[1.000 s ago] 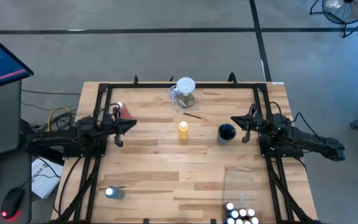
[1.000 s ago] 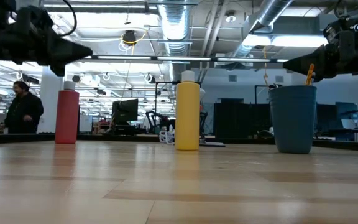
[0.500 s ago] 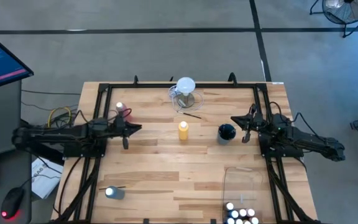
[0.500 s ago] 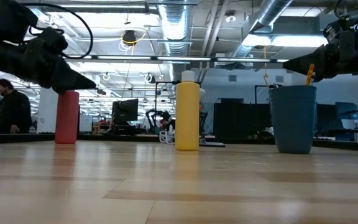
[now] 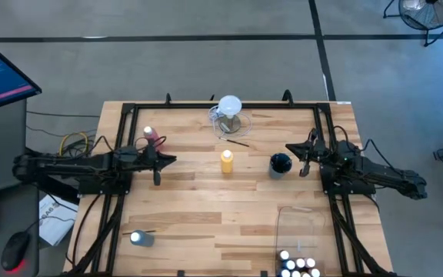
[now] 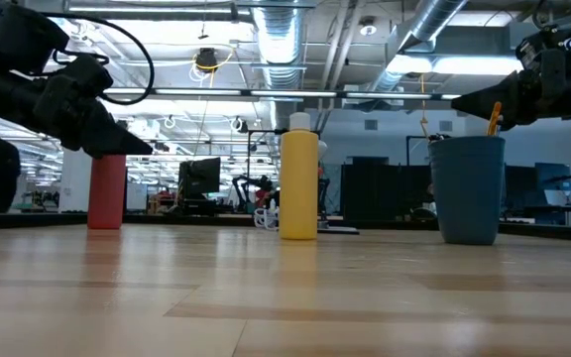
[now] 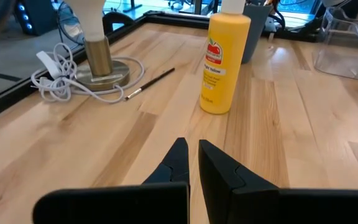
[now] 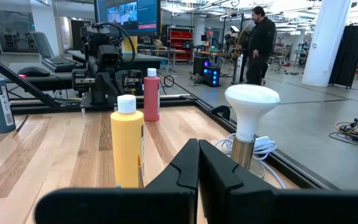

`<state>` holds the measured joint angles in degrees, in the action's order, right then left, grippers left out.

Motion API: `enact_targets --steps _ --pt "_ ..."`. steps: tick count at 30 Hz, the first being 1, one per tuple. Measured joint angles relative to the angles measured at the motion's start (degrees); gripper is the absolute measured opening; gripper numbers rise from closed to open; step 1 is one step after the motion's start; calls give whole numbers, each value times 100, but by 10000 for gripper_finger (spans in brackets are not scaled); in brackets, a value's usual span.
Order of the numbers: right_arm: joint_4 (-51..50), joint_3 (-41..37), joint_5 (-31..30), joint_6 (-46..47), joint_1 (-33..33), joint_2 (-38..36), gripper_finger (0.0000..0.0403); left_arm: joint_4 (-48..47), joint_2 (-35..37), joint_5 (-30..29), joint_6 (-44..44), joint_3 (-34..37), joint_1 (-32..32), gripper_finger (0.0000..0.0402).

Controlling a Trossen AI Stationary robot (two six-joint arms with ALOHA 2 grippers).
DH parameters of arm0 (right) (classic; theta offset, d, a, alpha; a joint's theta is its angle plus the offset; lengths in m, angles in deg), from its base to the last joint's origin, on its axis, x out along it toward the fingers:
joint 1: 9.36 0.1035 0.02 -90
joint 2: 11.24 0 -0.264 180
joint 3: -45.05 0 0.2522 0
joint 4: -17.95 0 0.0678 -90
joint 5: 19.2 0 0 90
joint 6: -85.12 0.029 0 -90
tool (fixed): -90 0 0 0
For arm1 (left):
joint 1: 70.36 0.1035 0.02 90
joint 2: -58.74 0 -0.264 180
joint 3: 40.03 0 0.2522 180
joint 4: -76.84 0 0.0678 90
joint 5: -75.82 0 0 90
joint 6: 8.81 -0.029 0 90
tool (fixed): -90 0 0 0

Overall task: Pick & Place Paint Supplies
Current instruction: Put the large yellow paint bottle into the bin

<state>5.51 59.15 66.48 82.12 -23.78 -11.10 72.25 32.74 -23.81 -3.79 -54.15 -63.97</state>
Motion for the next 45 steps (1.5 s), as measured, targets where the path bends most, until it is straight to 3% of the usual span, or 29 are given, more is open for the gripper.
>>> enact_targets --steps 45 --pt "-2 0 0 0 0 2 0 133 0 4 -2 0 0 0"
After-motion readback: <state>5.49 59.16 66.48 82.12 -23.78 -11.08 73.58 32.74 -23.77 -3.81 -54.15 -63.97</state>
